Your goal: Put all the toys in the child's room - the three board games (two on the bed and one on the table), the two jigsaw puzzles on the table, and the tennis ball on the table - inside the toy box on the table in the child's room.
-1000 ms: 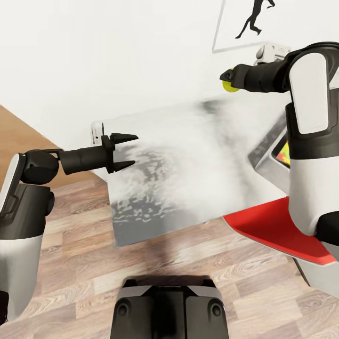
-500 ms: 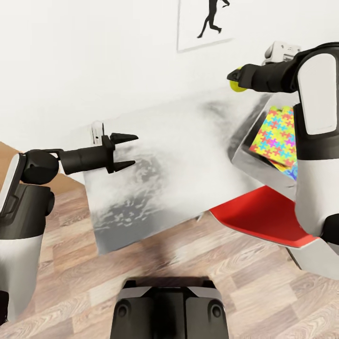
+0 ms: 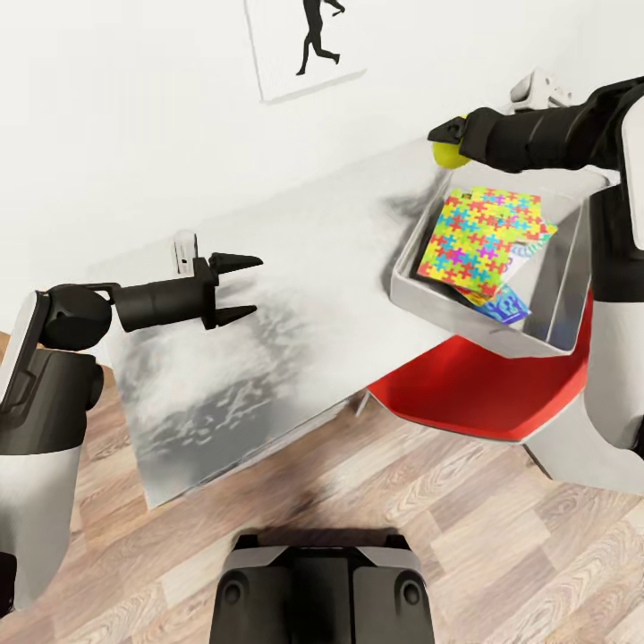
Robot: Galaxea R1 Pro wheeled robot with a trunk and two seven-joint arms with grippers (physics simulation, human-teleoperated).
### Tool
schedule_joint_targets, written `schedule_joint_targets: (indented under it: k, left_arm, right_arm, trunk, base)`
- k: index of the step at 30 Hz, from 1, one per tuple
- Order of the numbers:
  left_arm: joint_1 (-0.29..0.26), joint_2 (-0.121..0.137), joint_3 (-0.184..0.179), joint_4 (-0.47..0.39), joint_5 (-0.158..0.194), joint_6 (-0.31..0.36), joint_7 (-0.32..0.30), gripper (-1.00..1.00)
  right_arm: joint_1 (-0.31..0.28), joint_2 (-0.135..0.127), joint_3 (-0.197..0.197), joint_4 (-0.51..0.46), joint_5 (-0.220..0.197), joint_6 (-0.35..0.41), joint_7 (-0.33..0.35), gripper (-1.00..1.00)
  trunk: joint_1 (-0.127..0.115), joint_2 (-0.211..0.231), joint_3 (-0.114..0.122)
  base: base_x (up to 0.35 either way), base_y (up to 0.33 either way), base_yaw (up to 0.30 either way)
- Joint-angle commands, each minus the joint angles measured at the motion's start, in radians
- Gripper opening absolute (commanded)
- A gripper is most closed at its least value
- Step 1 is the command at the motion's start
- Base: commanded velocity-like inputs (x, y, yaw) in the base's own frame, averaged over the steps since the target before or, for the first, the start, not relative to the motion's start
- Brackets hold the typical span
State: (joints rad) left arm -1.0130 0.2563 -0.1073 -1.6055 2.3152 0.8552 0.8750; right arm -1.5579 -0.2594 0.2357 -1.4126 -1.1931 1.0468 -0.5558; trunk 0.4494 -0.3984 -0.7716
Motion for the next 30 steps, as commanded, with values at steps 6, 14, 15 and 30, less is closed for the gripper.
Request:
schedule_joint_targets:
  k: [6, 14, 15, 30]
  left_arm:
    - [0.0, 0.004, 0.001, -0.001, 0.009, -0.001, 0.01, 1.0]
    - [0.003, 0.012, 0.005, -0.001, 0.008, -0.001, 0.01, 1.0]
    - [0.003, 0.012, 0.005, -0.001, 0.008, -0.001, 0.01, 1.0]
    - [0.004, 0.014, 0.005, -0.001, 0.007, -0.002, 0.013, 1.0]
  right_arm:
    - [-0.005, -0.004, 0.004, -0.017, -0.114, 0.0, -0.014, -1.0]
    - [0.001, -0.017, 0.013, -0.052, -0.17, 0.0, -0.014, -1.0]
    - [0.001, -0.017, 0.013, -0.052, -0.17, 0.0, -0.014, -1.0]
    - [0.038, -0.188, 0.032, -0.092, -0.49, 0.0, -0.029, -1.0]
  trunk:
    - [0.001, -0.002, 0.0]
    - [0.001, -0.002, 0.0]
    - [0.001, -0.002, 0.0]
    - [0.001, -0.002, 0.001]
  base:
    - [0.0, 0.0, -0.131]
    - [0.0, 0.0, -0.037]
    - [0.0, 0.0, -0.016]
    - [0.0, 0.0, -0.004]
